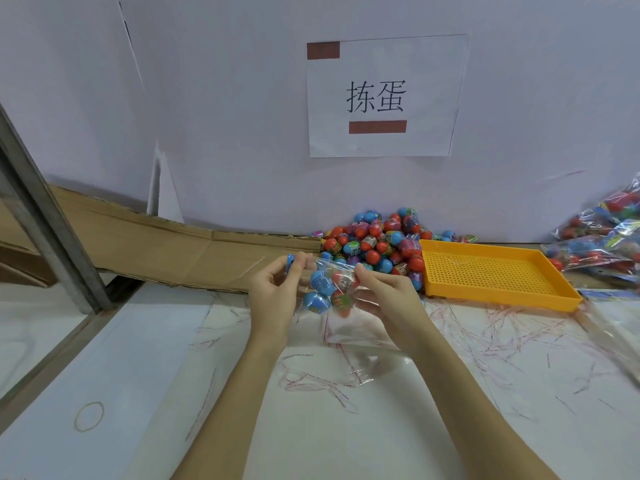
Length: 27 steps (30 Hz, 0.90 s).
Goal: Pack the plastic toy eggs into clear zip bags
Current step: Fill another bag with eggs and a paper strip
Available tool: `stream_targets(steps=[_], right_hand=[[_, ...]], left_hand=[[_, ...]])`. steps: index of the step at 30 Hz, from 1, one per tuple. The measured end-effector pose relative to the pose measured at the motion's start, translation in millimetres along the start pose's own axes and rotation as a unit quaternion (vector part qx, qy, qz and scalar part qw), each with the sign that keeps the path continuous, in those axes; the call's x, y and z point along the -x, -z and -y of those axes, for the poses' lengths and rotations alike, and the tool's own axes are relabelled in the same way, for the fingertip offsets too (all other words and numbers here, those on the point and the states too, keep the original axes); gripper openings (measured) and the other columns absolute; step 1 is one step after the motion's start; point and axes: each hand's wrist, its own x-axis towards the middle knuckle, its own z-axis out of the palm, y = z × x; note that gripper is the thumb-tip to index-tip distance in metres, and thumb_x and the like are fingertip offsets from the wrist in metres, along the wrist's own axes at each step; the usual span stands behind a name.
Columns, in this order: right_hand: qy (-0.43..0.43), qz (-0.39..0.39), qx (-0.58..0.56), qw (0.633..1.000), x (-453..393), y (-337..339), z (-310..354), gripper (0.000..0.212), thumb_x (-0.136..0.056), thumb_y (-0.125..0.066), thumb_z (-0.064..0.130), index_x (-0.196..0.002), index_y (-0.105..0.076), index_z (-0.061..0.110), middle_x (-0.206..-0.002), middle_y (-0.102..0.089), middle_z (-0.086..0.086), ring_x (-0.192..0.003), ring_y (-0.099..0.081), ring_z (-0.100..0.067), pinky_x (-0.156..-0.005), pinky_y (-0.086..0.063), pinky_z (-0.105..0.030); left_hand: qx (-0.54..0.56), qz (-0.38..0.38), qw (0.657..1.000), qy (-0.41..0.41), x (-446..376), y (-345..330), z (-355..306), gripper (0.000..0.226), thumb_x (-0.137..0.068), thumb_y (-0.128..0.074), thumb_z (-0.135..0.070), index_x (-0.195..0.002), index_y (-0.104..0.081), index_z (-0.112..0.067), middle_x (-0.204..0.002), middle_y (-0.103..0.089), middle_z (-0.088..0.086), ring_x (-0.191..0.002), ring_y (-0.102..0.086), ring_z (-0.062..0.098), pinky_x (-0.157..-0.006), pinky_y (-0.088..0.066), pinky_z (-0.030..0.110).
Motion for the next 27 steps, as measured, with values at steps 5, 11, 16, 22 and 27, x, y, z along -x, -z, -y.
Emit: stream_targets(steps=[5,11,16,22,27], right_hand=[[0.009,-0.014,-0.031,0.999,3.0,-5.4,3.7,0.026,-0.101,-0.061,0.027,-0.105,-0.077,0.007,-0.098,-0.079,-0.005,-0.087,-0.074,-0.016,-0.072,-0.057,-0.022],[-0.002,0.051,-0.001,0.999,4.1,-1.1,6.2,0.034,-0.095,-0.065,0.040,-0.109,-0.078,0.012,-0.104,-0.078,-0.005,-0.085,-0.073,-0.015,-0.076,-0.057,-0.025],[0.000,0.022,0.031,0.999,4.2,-3.3,6.4,0.037,-0.090,-0.067,0.049,-0.100,-0.080,0.016,-0.095,-0.078,-0.003,-0.084,-0.074,-0.015,-0.074,-0.059,-0.026],[-0.011,-0.036,0.023,0.999,2.1,-3.8,3.4,0.013,-0.093,-0.073,0.019,-0.092,-0.080,0.008,-0.090,-0.078,-0.008,-0.090,-0.070,-0.021,-0.083,-0.059,-0.032],[-0.033,-0.080,-0.031,0.996,1.0,-7.7,4.0,0.013,-0.091,-0.075,0.017,-0.094,-0.079,0.005,-0.090,-0.079,-0.007,-0.094,-0.071,-0.021,-0.080,-0.058,-0.028]], left_hand=[[-0.017,-0.018,0.999,-0.032,3.0,-4.6,2.8,0.023,-0.104,-0.060,-0.033,-0.096,-0.076,-0.018,-0.086,-0.078,-0.002,-0.079,-0.076,0.019,-0.062,-0.062,0.030],[-0.090,-0.015,0.990,-0.108,2.6,0.1,2.9,0.024,-0.104,-0.061,-0.028,-0.082,-0.066,-0.021,-0.065,-0.063,-0.013,-0.061,-0.059,0.004,-0.056,-0.049,0.019],[-0.122,-0.027,0.983,-0.134,1.1,2.9,3.1,0.023,-0.102,-0.064,-0.029,-0.081,-0.067,-0.021,-0.064,-0.061,-0.016,-0.062,-0.056,0.003,-0.055,-0.048,0.020],[-0.140,-0.022,0.978,-0.152,2.9,1.8,2.8,0.011,-0.101,-0.066,-0.023,-0.097,-0.076,-0.019,-0.081,-0.073,-0.010,-0.079,-0.067,0.001,-0.063,-0.050,0.011],[-0.146,-0.020,0.977,-0.155,7.0,-3.3,2.8,0.012,-0.102,-0.064,-0.023,-0.093,-0.071,-0.023,-0.079,-0.068,-0.025,-0.077,-0.063,-0.006,-0.061,-0.048,0.008]])
